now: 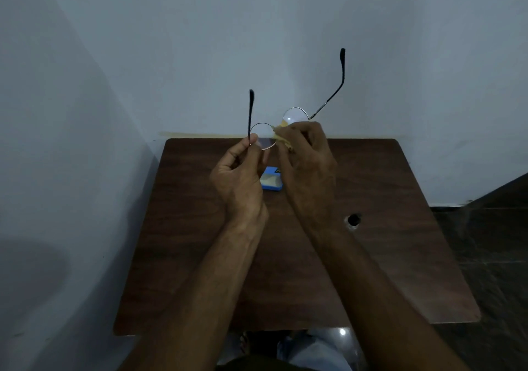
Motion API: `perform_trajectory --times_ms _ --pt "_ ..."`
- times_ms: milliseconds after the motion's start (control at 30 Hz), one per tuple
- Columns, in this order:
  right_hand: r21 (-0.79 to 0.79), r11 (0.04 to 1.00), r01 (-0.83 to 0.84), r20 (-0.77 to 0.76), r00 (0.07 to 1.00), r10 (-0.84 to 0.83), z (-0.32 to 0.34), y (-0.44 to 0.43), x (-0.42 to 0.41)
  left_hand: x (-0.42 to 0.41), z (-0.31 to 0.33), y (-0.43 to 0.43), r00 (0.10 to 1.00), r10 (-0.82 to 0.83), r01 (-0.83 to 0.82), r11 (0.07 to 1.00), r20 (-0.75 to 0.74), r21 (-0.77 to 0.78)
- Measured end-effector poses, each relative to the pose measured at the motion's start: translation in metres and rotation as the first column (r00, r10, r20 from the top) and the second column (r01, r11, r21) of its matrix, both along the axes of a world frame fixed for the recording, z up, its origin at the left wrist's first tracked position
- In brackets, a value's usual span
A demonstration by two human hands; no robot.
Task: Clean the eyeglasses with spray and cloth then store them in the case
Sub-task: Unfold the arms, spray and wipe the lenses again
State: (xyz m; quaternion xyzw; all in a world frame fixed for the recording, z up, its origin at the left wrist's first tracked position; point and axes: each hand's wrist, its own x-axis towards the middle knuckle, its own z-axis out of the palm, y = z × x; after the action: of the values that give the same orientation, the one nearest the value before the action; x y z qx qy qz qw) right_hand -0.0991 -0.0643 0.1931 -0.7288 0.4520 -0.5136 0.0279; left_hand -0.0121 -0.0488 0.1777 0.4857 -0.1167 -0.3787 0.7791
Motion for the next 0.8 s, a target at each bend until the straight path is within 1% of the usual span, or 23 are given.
perform_trajectory --times_ms 100,200,333,400,433,500,567,633,700,767,800 --pt "0.011 0.999 -0.038 -0.01 0.999 0.038 -0.008 0.003 -0.002 0.001 -0.002 0.002 0.999 -0.013 0.013 1.0 -0.043 0.007" --pt "0.018 1.0 0.012 0.002 1.0 -0.012 -0.012 0.0 -0.007 -0.001 -0.003 0.007 0.996 -0.036 0.036 0.999 -0.088 0.004" --pt "-0.03 1.0 -0.006 -0.083 0.997 0.003 -0.013 0.002 -0.003 0.001 -0.005 0.008 0.997 -0.018 0.019 1.0 -0.074 0.019" --pt "-0.048 0.999 0.001 -0.077 0.997 -0.005 -0.016 0.003 -0.005 0.001 -0.006 0.009 0.996 -0.016 0.018 0.999 -0.084 0.028" --pt "-0.037 0.999 0.016 -0.04 0.999 -0.017 -0.017 0.004 -0.006 0.0 -0.006 0.01 0.994 -0.019 0.022 0.999 -0.104 0.027" --pt "0.034 0.999 0.031 0.084 0.996 -0.034 -0.02 0.009 -0.004 -0.003 -0.007 0.012 0.987 -0.023 0.027 0.999 -0.158 0.024" --pt "0.16 0.987 -0.006 0.281 0.959 -0.04 -0.022 0.016 0.0 -0.005 -0.01 0.012 0.978 -0.026 0.032 0.999 -0.208 0.026" --pt "0.307 0.95 -0.054 0.47 0.877 -0.102 -0.025 0.019 0.002 -0.005 -0.012 0.012 0.971 -0.044 0.05 0.999 -0.234 0.02" --pt "0.406 0.906 -0.12 0.612 0.772 -0.172 -0.027 0.019 0.003 -0.005 -0.013 0.012 0.972 -0.065 0.067 0.998 -0.225 0.003" --pt "0.42 0.884 -0.206 0.717 0.672 -0.184 -0.025 0.017 0.004 -0.006 -0.016 0.012 0.981 -0.07 0.071 0.997 -0.182 -0.002" --pt "0.416 0.879 -0.233 0.743 0.644 -0.18 -0.023 0.015 0.005 -0.006 -0.018 0.012 0.987 -0.067 0.068 0.998 -0.145 0.001"
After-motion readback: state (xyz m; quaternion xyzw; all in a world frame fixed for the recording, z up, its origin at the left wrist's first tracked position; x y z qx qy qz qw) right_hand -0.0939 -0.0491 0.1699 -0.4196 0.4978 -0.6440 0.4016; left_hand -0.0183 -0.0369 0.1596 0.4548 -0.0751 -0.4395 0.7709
